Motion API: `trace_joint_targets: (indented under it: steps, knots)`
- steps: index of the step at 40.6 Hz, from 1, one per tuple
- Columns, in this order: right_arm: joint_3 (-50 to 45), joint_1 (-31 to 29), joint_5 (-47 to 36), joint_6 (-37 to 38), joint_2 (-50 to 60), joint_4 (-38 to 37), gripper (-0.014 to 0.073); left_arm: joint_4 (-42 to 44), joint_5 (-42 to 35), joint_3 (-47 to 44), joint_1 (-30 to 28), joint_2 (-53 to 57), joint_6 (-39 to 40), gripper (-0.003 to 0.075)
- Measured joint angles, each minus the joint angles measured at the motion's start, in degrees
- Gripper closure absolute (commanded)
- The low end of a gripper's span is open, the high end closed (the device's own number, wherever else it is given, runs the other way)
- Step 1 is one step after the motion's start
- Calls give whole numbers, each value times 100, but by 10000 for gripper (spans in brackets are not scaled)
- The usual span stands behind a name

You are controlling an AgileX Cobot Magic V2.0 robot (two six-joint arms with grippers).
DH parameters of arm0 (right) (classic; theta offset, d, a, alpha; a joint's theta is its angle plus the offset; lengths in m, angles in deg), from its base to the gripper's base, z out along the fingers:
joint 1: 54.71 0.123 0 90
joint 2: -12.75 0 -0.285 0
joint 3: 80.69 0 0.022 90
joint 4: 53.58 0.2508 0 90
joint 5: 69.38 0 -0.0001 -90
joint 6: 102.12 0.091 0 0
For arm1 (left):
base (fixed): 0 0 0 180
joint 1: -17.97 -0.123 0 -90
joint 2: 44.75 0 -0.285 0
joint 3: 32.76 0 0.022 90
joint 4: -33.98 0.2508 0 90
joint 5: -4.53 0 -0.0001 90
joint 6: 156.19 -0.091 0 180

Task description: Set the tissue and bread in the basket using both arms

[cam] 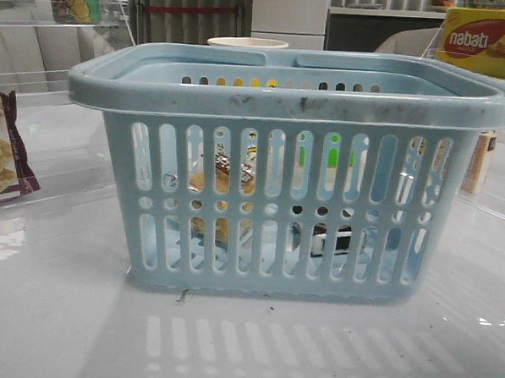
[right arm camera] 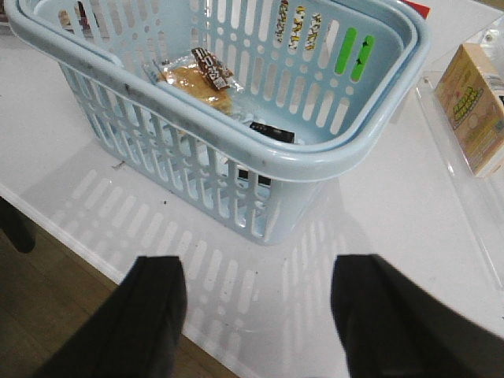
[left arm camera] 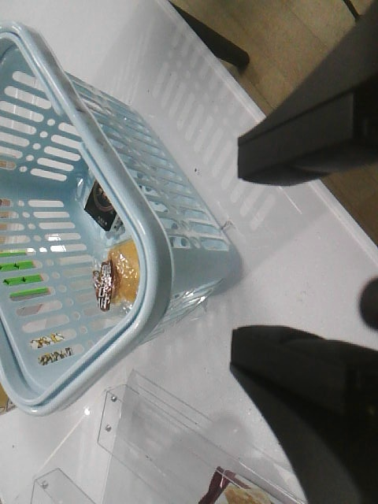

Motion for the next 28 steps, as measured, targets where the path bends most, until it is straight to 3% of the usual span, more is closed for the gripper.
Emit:
trace_joint_targets:
  steps: [11,18,24,28]
  knots:
    - [0,0,345,0,0,-151,88,101,27,-365,0,520,3,265]
    - [0,0,498,0,0,-412,106,600,47,-365,0,520,510,265]
    - [0,0,508,0,0,-458,286,754,50,-365,0,520,737,275]
    - [0,0,508,0,0,-471,431,795,60,-365,0,520,774,345]
